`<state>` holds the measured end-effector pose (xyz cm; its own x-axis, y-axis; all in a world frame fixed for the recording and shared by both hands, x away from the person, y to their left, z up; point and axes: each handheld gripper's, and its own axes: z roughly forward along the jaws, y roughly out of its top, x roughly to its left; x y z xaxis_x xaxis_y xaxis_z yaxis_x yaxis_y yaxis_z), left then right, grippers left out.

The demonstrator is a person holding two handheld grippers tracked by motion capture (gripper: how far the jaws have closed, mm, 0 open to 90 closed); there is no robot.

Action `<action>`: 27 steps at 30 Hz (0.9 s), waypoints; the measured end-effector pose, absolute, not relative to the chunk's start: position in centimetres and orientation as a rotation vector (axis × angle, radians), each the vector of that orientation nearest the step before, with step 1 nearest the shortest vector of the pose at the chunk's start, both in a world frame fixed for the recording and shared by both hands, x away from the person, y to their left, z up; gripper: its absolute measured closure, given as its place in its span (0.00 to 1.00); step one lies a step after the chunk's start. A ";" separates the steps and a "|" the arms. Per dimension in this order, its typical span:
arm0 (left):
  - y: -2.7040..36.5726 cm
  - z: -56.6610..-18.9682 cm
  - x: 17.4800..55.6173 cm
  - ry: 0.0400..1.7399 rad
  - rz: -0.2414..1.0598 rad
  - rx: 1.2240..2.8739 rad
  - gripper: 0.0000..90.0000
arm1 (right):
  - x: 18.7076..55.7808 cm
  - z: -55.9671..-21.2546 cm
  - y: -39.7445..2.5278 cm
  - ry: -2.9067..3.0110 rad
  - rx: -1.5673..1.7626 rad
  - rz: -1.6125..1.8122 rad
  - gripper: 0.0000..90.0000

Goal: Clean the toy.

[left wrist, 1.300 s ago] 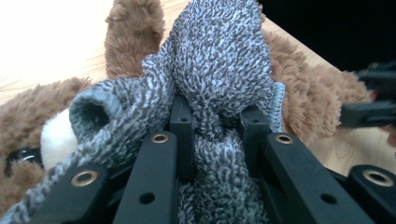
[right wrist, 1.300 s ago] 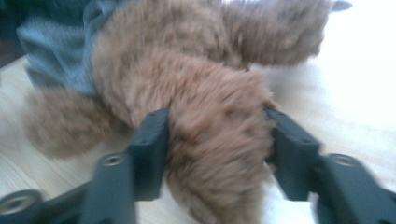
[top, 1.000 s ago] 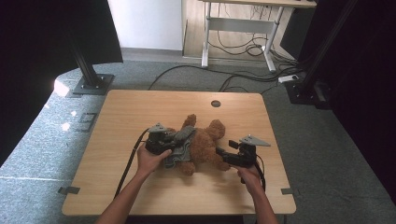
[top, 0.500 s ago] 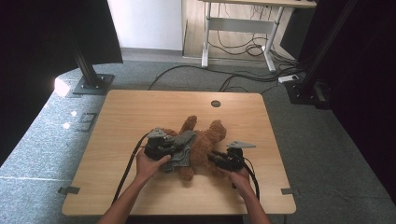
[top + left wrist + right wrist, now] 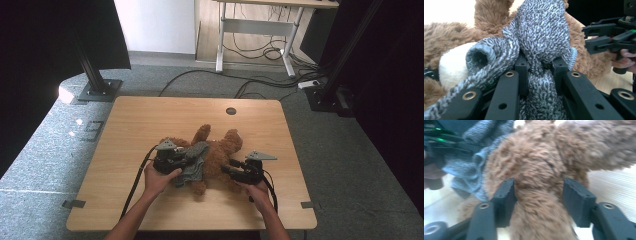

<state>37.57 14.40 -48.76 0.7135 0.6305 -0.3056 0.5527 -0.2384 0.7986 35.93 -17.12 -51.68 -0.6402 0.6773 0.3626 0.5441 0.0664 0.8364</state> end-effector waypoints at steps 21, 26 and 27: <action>7.2 -44.9 37.6 0.795 0.067 1.979 0.79 | 34.8 -53.7 -12.7 2.353 1.064 1.282 0.67; 7.6 -46.6 39.5 0.875 -0.022 1.926 0.80 | 34.7 -53.9 -13.5 2.356 1.095 1.296 0.70; 8.1 -46.7 39.5 0.882 -0.031 1.906 0.80 | 34.7 -54.0 -13.5 2.358 1.095 1.301 0.71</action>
